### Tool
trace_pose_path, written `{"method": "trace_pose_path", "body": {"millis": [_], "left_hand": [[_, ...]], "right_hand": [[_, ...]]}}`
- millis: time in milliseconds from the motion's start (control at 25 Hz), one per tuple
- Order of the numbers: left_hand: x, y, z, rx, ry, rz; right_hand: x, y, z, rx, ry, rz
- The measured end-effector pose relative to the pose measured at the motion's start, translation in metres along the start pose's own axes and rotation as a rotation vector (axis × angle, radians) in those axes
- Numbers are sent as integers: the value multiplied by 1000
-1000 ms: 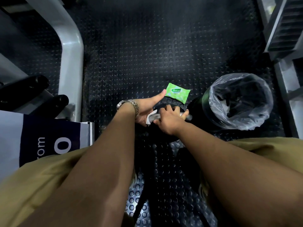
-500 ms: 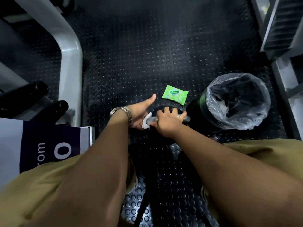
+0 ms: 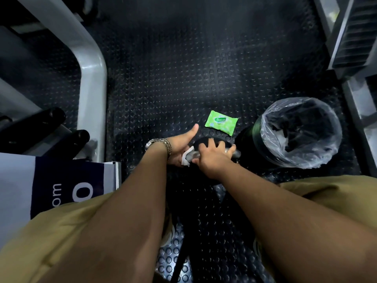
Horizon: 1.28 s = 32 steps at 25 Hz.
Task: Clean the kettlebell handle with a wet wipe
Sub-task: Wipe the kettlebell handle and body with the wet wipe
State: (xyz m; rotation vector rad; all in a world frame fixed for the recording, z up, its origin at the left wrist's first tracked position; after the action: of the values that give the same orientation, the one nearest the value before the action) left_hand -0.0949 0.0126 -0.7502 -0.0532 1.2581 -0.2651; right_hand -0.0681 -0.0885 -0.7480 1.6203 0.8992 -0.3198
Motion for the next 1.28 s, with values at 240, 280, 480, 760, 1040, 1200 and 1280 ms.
{"method": "trace_pose_path", "body": {"millis": [240,280,480,760,1040,1200,1280], "left_hand": [[23,6,-13,20,70,103],[32,12,-20,57,82,162],[35,20,-23,35,85,99],[17,13,2,33,105,-42],[21,4,-14,-73,3,159],[2,5,-2,-95,74,-70],[1,1,2,-113,55,-90]], "right_hand": [[-1,1,-1,29,23,57],[0,0,-1,31,30,62],[1,-1,0,26,24,50],[-2,2,-1,43,39,78],[-2,0,-1,34,54,90],[-3,2,0,38,47,95],[-3,1,-1,38,46,99]]}}
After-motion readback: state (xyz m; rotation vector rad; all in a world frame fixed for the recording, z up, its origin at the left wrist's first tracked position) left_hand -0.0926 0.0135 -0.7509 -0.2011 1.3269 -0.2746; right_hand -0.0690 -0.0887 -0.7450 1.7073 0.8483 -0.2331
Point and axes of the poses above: each hand's wrist, its own x-axis towards the middle knuckle, its own y-axis out of the back of the hand, z = x × y, the point moved 8 cm from there along x, towards the middle knuckle
